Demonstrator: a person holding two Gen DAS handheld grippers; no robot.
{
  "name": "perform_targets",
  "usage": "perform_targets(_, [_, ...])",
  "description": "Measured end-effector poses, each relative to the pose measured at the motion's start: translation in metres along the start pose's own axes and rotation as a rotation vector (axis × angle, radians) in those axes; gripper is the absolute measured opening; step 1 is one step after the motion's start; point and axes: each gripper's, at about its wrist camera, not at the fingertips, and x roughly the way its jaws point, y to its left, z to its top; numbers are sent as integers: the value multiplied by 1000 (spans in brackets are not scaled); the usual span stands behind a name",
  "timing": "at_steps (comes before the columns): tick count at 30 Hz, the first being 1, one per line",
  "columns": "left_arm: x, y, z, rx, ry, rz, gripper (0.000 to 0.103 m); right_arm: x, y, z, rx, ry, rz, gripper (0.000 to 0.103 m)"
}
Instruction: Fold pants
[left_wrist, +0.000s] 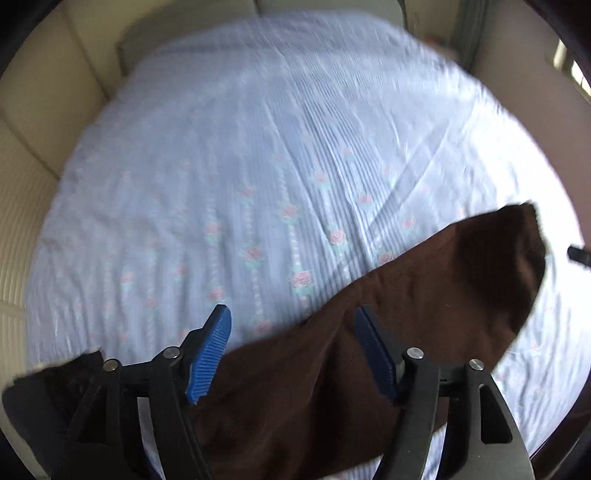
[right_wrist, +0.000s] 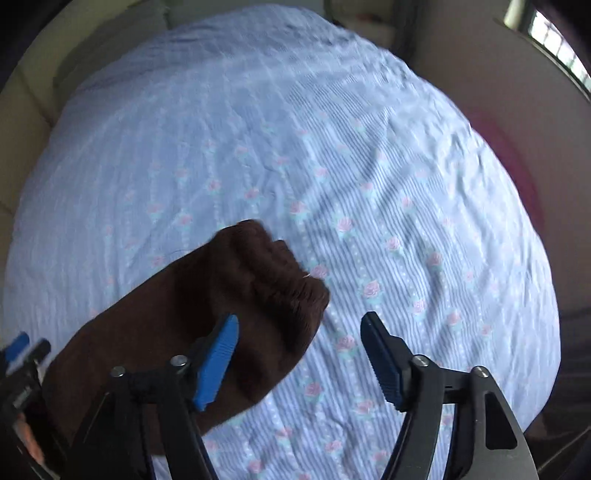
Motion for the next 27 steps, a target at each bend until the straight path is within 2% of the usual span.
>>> perform_targets(3, [-35, 29, -40, -88, -35, 3, 75, -26, 16, -30, -48, 8, 100, 74])
perform_targets(5, [-46, 56, -73, -171, -14, 4, 75, -30, 35, -54, -85, 67, 173, 74])
perform_targets(10, [-44, 117, -140, -366, 51, 14, 74, -14, 93, -115, -170, 214, 273, 74])
perform_targets(13, [-41, 134, -171, -443, 73, -24, 73, -6, 125, -147, -235, 282, 312, 74])
perform_targets(15, [-35, 145, -180, -464, 76, -49, 73, 5, 142, -164, -273, 333, 323, 74])
perform_targets(18, [-18, 153, -175, -472, 74, -95, 72, 10, 155, -181, -312, 372, 329, 74])
perform_targets(22, [13, 162, -159, -476, 106, -136, 67, 8, 166, -185, -312, 354, 312, 74])
perform_targets(27, [59, 156, -155, -468, 217, -167, 59, 6, 173, -185, -284, 332, 299, 74])
